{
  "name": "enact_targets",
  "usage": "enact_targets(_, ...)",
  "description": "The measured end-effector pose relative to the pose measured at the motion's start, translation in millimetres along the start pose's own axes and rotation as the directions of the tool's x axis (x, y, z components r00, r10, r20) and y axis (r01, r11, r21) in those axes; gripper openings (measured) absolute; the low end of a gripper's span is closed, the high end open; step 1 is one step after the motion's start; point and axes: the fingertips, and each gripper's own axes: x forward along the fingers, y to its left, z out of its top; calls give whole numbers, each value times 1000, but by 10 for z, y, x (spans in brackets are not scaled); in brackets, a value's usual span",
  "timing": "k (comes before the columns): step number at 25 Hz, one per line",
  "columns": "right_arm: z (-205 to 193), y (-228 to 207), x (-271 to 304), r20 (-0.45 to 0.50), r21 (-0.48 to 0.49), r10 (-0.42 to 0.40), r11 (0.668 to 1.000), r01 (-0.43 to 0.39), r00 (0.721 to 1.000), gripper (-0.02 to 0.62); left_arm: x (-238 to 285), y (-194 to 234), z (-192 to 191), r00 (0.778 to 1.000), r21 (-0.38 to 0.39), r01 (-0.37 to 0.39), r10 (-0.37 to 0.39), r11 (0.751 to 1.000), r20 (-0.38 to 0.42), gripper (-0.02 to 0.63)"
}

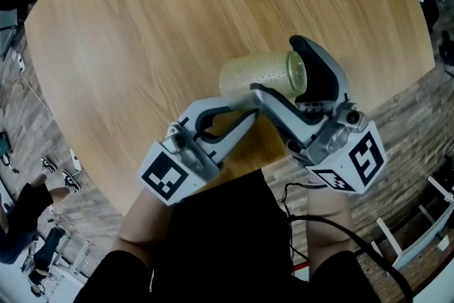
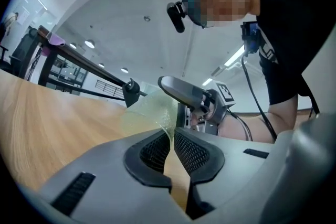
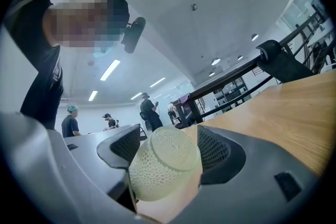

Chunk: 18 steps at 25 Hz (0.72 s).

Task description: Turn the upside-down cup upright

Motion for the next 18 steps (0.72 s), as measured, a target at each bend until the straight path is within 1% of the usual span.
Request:
enact_targets(3, -43, -129, -24, -12, -18, -64, 998, 64, 998, 313, -6, -2, -28, 1000, 25, -3, 4, 1000, -21, 23)
enact_targets(5, -58, -161, -61, -21, -26, -79, 997, 78, 997, 313, -21, 14, -46, 999, 53, -18, 21, 998, -45, 21)
enact_targets(6, -67, -168, -83, -29, -44, -88, 995, 86, 996, 313, -26, 25, -61, 997, 77, -29, 35, 997, -71, 21)
enact_targets(9, -99, -204, -164, -61, -127, -144, 983, 136, 988, 313, -15, 88, -104, 979, 165, -59, 89, 985, -182, 21)
enact_targets(11, -106, -247, -202, -69, -140, -191, 974, 180, 979, 313, 1, 120, -109, 965, 227, -58, 113, 972, -238, 21)
enact_targets(13, -127, -276, -217, -79, -140, -234, 965, 221, 969, 311, 5, 117, -119, 956, 256, -49, 120, 965, -269, 21)
enact_targets(14, -140, -292, -229, -84, -151, -265, 956, 251, 960, 264, 5, 105, -130, 953, 258, -48, 122, 965, -279, 21)
enact_targets(15, -151, -306, -243, -88, -169, -299, 945, 282, 950, 109, 7, 90, -143, 950, 257, -48, 124, 965, -288, 21)
enact_targets(16, -166, -306, -248, -95, -189, -321, 935, 300, 942, 40, 11, 74, -155, 947, 256, -48, 125, 965, -295, 21)
enact_targets(18, -212, -257, -218, -126, -230, -326, 928, 292, 937, 15, 22, 51, -175, 943, 257, -49, 130, 965, -307, 21)
